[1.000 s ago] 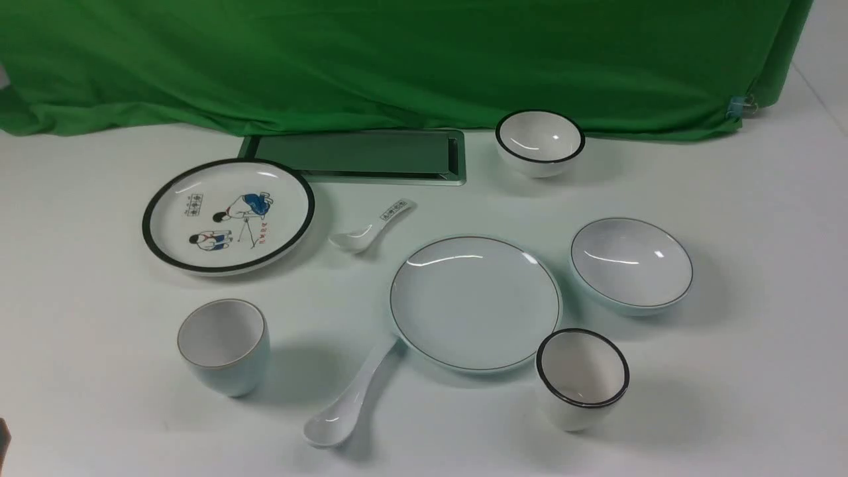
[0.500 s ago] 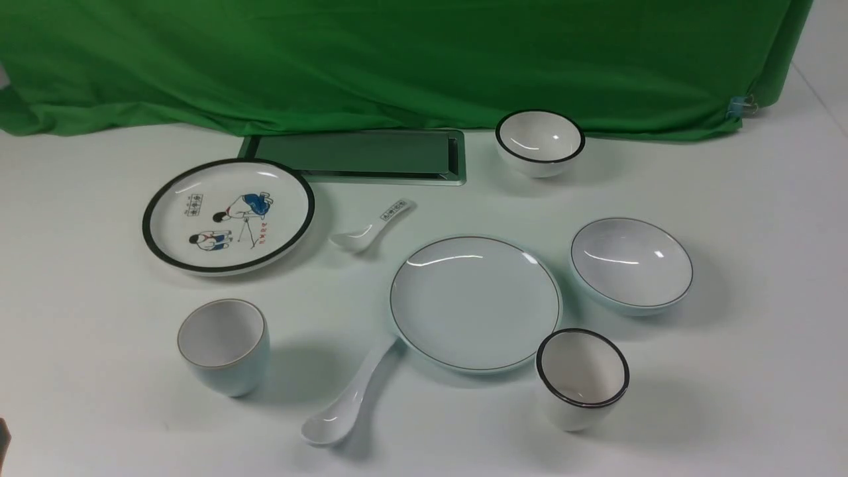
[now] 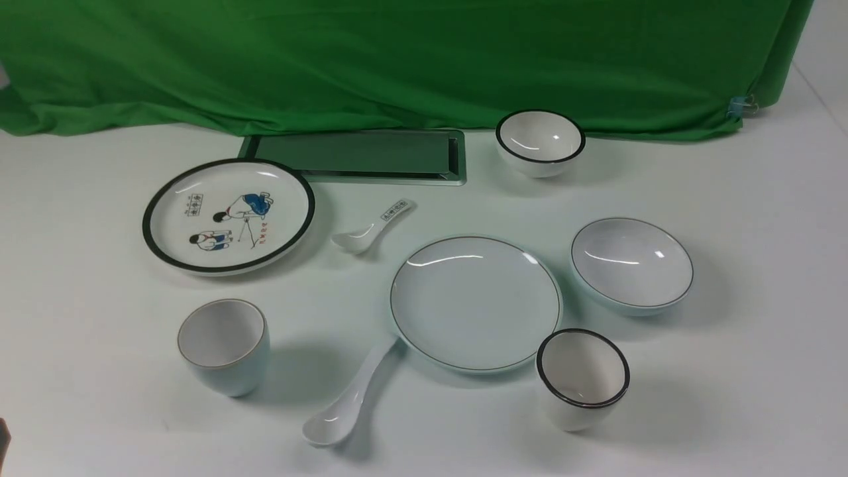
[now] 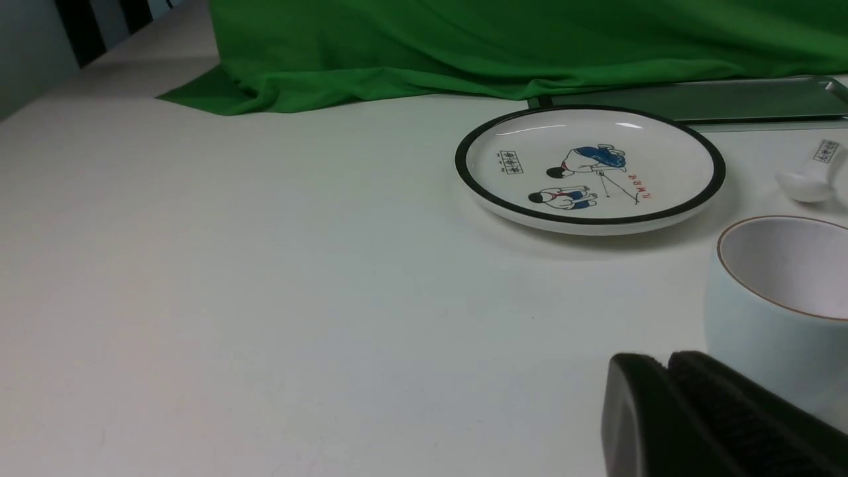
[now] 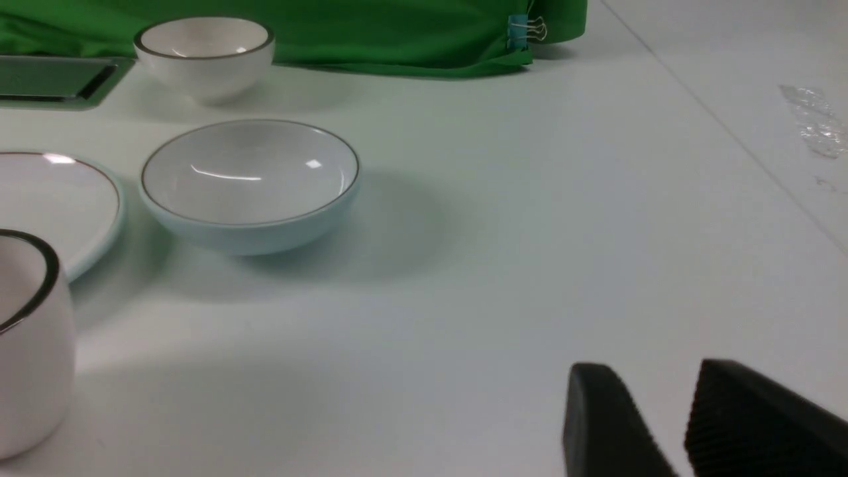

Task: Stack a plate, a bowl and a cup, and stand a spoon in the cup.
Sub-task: Use the right arm to grab a blue rice bowl

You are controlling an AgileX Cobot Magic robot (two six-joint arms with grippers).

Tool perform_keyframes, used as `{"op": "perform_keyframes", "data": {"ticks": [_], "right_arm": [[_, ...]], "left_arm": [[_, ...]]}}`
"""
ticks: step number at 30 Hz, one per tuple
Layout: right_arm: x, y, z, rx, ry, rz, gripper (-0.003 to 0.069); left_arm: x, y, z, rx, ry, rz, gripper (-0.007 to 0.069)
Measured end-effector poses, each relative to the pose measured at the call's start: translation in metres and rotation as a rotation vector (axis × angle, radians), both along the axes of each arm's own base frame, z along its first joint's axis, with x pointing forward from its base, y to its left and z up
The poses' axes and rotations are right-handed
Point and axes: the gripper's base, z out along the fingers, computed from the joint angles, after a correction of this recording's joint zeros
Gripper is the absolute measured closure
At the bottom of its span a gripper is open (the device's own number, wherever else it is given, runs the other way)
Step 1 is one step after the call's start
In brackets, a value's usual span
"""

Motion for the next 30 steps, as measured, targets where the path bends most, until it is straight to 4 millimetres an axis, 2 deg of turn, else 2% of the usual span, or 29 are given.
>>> {"op": "perform_keyframes", "data": {"ticks": [20,23,24,25,26,28,29,30], "right_arm": [[0.000,0.000,0.000,0.014,-0.001,-0.003,0.0417],[0.000,0.000,0.000,0.173,-0.012,-0.036,0.0417],[0.000,0.001,0.000,0.366,-0.025,-0.074,0.0417],[0.000,0.001,0.000,0.393,-0.026,-0.079,0.0417],[0.000,0.001,0.000,0.610,-0.040,-0.124,0.0417],[0.000,0.002,0.000,0.880,-0.057,-0.184,0.0417],[0.000,0.002,0.000,0.904,-0.058,-0.190,0.0417],[0.000,0.002,0.000,1.061,-0.068,-0.225,0.0417]], "left_arm": [[0.000,0.000,0.001,0.015,-0.008,0.001,0.0631],[0.001,-0.001,0.007,-0.135,-0.092,0.003,0.0631],[0.001,-0.002,0.012,-0.315,-0.162,0.010,0.0631],[0.001,-0.001,0.013,-0.369,-0.182,0.012,0.0631],[0.001,0.000,0.019,-0.611,-0.269,0.026,0.0631],[0.000,0.003,0.024,-0.854,-0.361,0.042,0.0631],[0.000,0.003,0.025,-0.871,-0.369,0.043,0.0631],[-0.001,0.005,0.027,-0.959,-0.415,0.050,0.0631]]}}
